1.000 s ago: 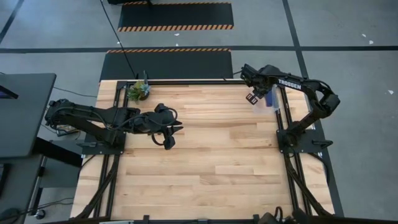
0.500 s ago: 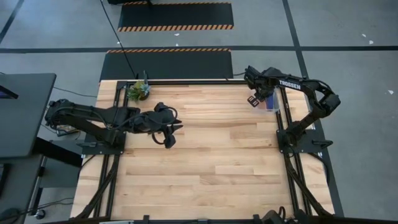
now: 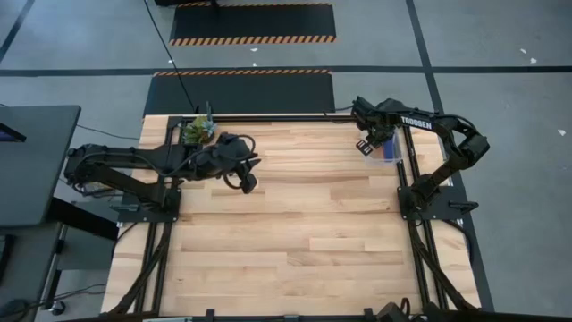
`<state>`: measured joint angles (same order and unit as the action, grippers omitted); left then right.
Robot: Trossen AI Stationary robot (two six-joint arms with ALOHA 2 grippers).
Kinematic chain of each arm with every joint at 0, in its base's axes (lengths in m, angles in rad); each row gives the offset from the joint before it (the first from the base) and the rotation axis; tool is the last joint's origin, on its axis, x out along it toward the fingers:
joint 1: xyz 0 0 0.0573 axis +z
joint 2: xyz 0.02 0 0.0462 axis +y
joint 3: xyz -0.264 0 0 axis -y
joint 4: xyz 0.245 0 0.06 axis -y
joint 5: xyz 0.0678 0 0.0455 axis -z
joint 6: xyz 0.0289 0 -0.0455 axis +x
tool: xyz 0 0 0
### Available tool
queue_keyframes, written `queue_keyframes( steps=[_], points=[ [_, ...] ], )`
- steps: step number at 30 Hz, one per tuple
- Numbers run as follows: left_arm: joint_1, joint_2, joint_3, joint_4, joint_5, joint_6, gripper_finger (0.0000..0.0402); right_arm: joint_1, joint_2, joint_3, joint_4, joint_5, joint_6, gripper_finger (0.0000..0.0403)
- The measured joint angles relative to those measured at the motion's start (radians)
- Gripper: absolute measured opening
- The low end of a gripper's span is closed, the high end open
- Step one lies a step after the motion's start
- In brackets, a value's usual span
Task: Nest measuring cups in basket
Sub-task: Put the stacked measuring cups into the bin
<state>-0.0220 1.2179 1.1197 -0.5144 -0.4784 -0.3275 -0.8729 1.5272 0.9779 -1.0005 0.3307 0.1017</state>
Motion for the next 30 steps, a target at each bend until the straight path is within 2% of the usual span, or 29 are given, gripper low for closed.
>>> queue_keyframes(
  steps=[10,30],
  points=[
    [0.088,0.000,0.000,-0.009,0.000,0.000,0.0087,-0.002,0.000,0.000,0.030,-0.043,0.003,0.0100],
    [0.092,0.000,0.000,-0.008,0.001,-0.001,0.0087,-0.002,0.000,0.000,0.030,-0.039,-0.018,0.0102]
  ],
)
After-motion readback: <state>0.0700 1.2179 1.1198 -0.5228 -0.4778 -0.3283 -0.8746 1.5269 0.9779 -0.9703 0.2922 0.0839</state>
